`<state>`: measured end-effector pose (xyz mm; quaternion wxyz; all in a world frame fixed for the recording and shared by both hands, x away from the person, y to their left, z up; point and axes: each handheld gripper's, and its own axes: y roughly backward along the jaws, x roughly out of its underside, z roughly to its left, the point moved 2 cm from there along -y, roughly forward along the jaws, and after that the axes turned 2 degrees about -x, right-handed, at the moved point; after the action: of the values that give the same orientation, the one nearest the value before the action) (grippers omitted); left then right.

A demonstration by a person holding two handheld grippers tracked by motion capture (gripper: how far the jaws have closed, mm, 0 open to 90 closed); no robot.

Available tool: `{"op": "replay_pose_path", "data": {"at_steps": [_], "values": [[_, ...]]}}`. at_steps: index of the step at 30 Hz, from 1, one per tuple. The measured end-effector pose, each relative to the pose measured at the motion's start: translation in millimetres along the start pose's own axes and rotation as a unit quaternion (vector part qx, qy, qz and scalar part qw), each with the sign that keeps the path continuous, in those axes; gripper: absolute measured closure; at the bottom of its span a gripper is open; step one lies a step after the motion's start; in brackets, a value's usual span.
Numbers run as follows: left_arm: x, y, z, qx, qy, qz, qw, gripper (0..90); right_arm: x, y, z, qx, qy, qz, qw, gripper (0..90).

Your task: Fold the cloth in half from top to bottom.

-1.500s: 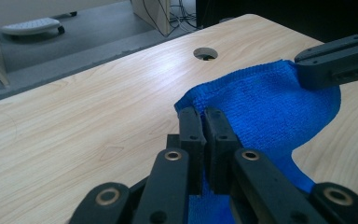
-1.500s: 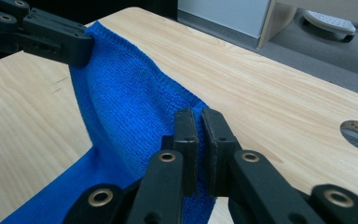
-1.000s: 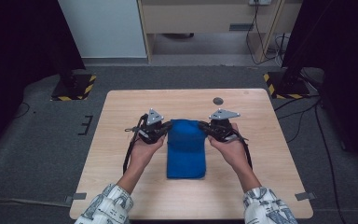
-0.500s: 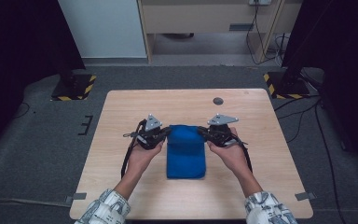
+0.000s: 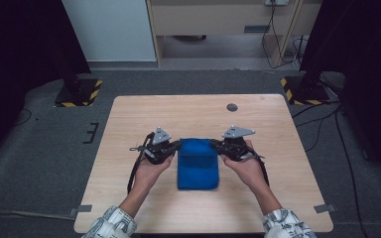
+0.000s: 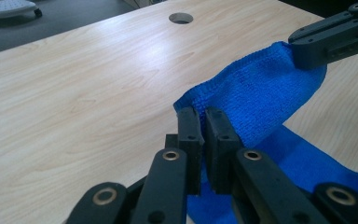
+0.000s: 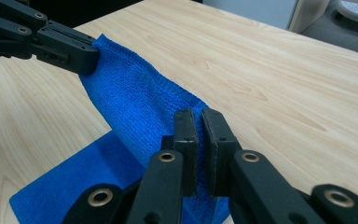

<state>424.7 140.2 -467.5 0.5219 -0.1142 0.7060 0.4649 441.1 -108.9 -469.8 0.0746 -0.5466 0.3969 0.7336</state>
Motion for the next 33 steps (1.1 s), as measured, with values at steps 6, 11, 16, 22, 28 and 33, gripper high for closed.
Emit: {"op": "replay_pose_path", "data": {"at_steps": [6, 11, 16, 22, 28, 33], "values": [[7.0, 1.3, 0.4, 0.005, 0.006, 0.0, 1.0, 85.1, 6.7, -2.7, 4.6, -0.005, 0.002, 0.006, 1.0, 85.2], [10.8, 1.6, -0.7, 0.006, 0.008, 0.002, 0.9999, 84.5, 9.9, -3.3, 5.9, -0.007, 0.003, 0.009, 0.9999, 85.1], [15.8, 1.9, -3.2, 0.008, 0.008, 0.006, 0.9999, 84.0, 16.0, -3.1, 7.9, -0.011, 0.001, 0.014, 0.9998, 85.1], [21.0, 0.7, -6.0, 0.013, 0.011, 0.011, 0.9998, 83.2, 23.5, -2.5, 10.3, -0.014, 0.002, 0.02, 0.9997, 85.1], [24.3, 2.1, -5.8, 0.015, 0.013, 0.011, 0.9997, 82.3, 26.3, -2.4, 12.2, -0.016, 0.003, 0.021, 0.9996, 85.1], [27.3, 4.2, -6.3, 0.018, 0.012, 0.013, 0.9997, 82.0, 27.3, -1.4, 15.2, -0.019, 0.003, 0.021, 0.9996, 85.1]]}}
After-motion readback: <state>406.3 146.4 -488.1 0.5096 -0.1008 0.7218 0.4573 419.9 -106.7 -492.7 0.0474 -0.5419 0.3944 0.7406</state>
